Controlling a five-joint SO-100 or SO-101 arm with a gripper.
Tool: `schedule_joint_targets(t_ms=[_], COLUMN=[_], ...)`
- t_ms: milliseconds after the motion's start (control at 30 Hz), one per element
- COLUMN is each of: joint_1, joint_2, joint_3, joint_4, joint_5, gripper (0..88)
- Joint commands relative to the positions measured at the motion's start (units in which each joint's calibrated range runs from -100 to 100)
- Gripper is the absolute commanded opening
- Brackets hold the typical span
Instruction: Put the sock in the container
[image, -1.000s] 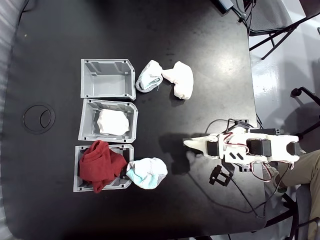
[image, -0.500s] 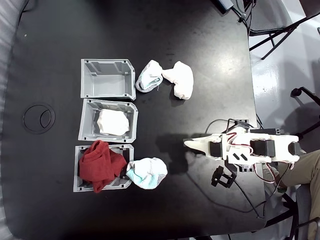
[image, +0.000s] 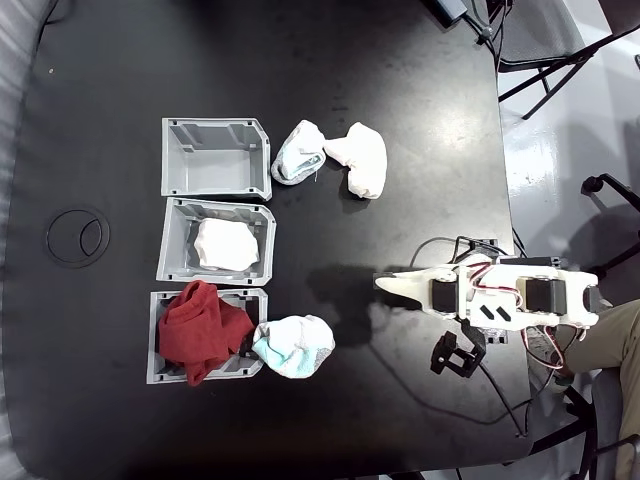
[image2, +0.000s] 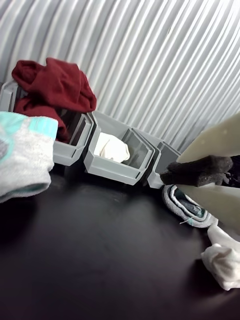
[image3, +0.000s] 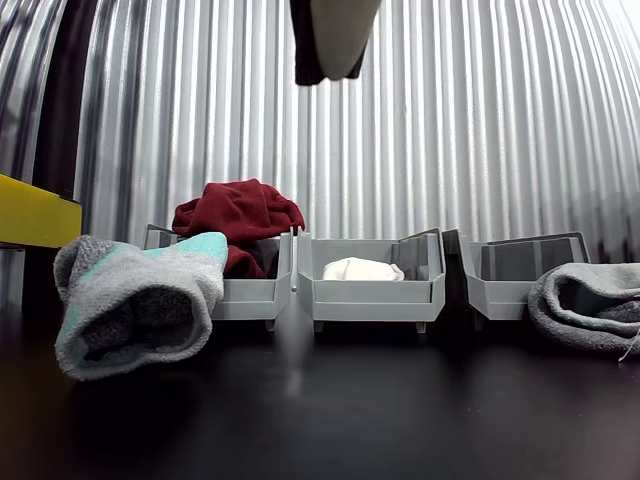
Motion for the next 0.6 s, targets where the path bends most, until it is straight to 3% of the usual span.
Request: schedule_joint_targets(t_ms=[0, 400, 567], joint_1=[0.0, 0.6, 9.1], joint_2=[0.8, 28.9, 41.9], joint_3=[-3.1, -22.5, -33.2], joint_4=[0.2, 0.2, 0.2], joint_5=[0.1, -0.3, -0.2], gripper=[1.1, 1.2, 1.2])
